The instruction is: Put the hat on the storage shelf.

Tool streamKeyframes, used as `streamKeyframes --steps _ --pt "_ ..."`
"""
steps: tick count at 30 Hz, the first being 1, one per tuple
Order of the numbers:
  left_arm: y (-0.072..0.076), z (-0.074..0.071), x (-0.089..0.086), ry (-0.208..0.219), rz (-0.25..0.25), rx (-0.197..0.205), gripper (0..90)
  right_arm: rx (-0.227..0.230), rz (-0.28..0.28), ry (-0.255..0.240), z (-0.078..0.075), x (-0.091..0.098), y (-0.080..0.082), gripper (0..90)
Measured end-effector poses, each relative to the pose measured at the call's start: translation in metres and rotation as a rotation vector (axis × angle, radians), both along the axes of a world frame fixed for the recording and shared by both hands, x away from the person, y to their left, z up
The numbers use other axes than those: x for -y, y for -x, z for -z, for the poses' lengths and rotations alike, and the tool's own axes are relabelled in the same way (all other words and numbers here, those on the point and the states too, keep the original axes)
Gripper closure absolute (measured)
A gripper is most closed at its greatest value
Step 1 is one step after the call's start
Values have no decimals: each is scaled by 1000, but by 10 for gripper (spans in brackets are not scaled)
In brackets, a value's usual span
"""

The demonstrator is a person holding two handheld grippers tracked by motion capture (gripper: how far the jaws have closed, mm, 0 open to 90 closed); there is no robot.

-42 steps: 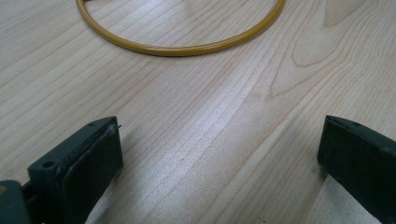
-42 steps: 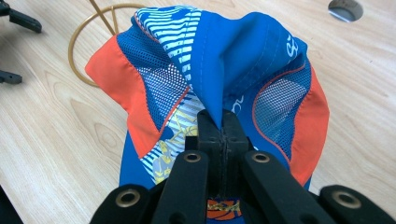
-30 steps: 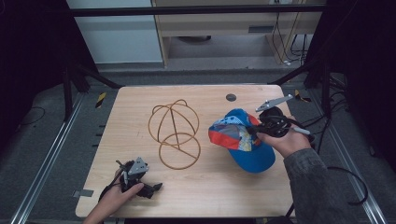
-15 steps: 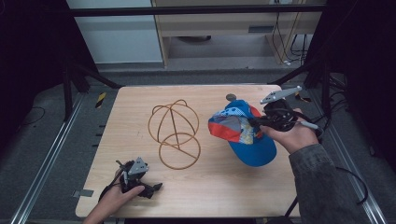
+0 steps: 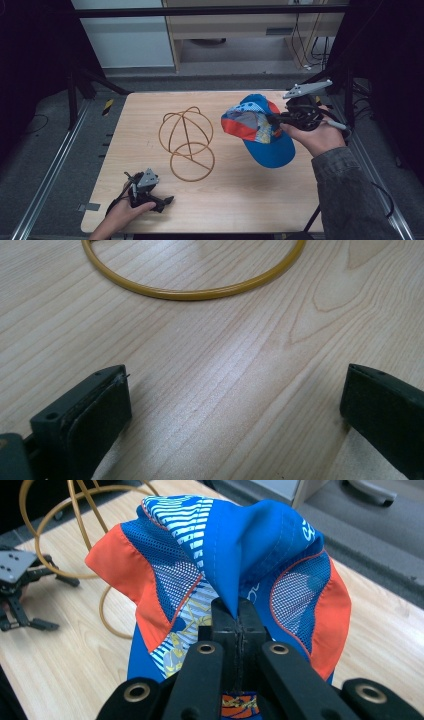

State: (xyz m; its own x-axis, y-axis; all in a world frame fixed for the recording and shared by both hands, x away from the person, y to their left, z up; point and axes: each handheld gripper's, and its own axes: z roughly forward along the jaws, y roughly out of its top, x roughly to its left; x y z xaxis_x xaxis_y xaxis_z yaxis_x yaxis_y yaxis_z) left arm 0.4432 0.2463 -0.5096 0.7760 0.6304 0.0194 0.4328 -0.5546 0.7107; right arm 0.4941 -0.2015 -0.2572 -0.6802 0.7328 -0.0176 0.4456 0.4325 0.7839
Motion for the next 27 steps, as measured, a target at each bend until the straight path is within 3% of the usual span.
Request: streamKeyframes --steps 6,18,27 --pt "0 0 0 0 -1 -1 0 30 -9 -33 -8 -8 2 900" --pt "0 0 0 -3 0 -3 0 99 -78 0 -41 -42 4 900" --pt "0 0 0 -3 -2 -4 0 122 -129 19 -49 -75 -6 900"
